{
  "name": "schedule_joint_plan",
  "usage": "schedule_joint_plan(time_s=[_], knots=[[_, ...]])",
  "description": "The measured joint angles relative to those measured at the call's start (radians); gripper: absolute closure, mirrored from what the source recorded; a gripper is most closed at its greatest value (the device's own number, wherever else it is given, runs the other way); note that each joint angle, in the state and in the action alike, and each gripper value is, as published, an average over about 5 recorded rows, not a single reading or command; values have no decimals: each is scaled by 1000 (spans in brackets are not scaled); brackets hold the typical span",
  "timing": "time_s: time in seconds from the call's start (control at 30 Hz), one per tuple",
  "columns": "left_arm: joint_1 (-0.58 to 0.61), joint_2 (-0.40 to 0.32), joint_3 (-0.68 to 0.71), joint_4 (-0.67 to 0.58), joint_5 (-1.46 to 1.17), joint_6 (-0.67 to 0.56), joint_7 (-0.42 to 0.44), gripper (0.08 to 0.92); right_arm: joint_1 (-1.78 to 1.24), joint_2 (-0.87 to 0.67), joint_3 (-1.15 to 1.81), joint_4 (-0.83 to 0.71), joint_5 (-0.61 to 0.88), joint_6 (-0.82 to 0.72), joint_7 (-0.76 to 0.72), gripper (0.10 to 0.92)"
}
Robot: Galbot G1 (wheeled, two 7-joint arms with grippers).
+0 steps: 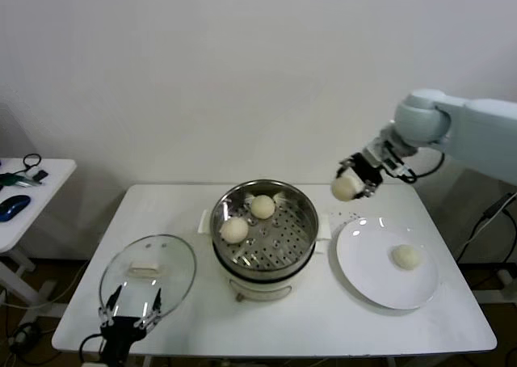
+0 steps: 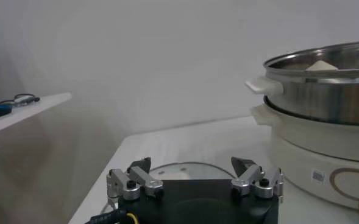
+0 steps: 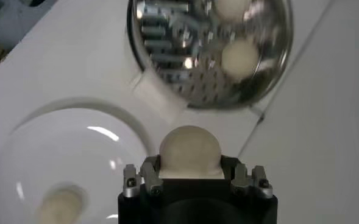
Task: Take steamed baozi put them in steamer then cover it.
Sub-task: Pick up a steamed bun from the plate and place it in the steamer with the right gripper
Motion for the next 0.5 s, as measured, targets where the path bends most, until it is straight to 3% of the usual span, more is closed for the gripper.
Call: schedule_joint_plan(time_s=[0.27,0.5], knots=[[7,-4,-7,-11,-4,0,-2,177,53,108,20,184,-95,60,31,381],[18,-9,-14,-22,-4,0,-3,177,-13,189,24,236,-201,80,72,381]])
